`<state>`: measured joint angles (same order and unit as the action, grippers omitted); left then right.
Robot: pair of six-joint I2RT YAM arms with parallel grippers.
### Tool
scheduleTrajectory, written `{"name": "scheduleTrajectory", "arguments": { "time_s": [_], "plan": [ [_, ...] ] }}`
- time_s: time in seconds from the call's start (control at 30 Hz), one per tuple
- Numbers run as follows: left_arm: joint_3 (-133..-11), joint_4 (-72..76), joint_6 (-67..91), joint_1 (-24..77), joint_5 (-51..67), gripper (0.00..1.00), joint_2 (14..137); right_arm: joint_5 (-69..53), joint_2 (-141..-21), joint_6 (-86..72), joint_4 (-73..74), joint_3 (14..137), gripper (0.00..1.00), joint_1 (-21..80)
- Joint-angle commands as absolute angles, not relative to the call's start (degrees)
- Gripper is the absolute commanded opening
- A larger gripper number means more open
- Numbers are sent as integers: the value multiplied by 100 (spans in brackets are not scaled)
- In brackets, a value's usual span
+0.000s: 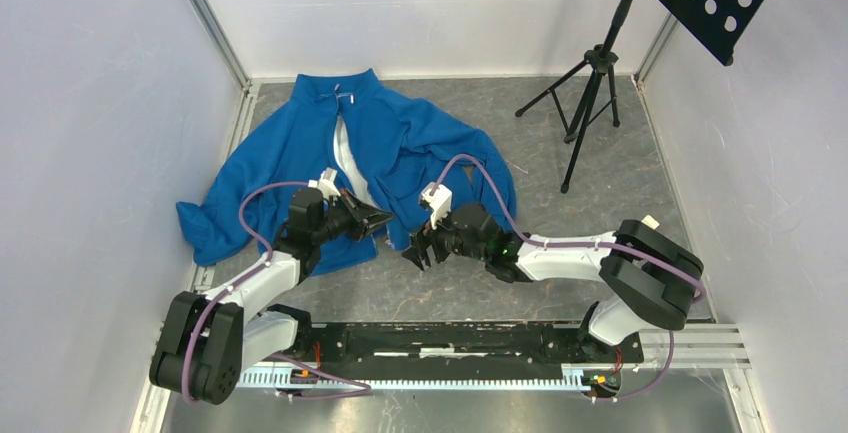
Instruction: Zip up the jacket
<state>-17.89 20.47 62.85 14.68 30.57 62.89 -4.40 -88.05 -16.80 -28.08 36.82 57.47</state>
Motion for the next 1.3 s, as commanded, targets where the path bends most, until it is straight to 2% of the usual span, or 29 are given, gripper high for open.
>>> {"name": "scheduleTrajectory", "arguments": {
  "time_s": [0.0, 0.03, 0.4, 0.9, 1.27],
  "plan": [
    [-2077, 1806, 6109, 1450, 3182, 2, 6252, -343, -8836, -1985, -3050, 3813, 76, 5726],
    [-2103, 1749, 6140, 1450, 3179, 2, 6261, -358, -8907, -2063, -3025, 3925, 71, 5737],
    [-2224, 1489, 6078, 1450, 3163, 2, 6309, 481, -9381, -2115, -3194, 4342, 58, 6203],
    [-2252, 1339, 6203, 1450, 3173, 2, 6402, 698, -9583, -2691, -3474, 4481, 58, 6213],
    [-2329, 1345, 6258, 1450, 3182, 2, 6465, 934, -9829, -2901, -3534, 4700, 44, 6214]
  ]
}}
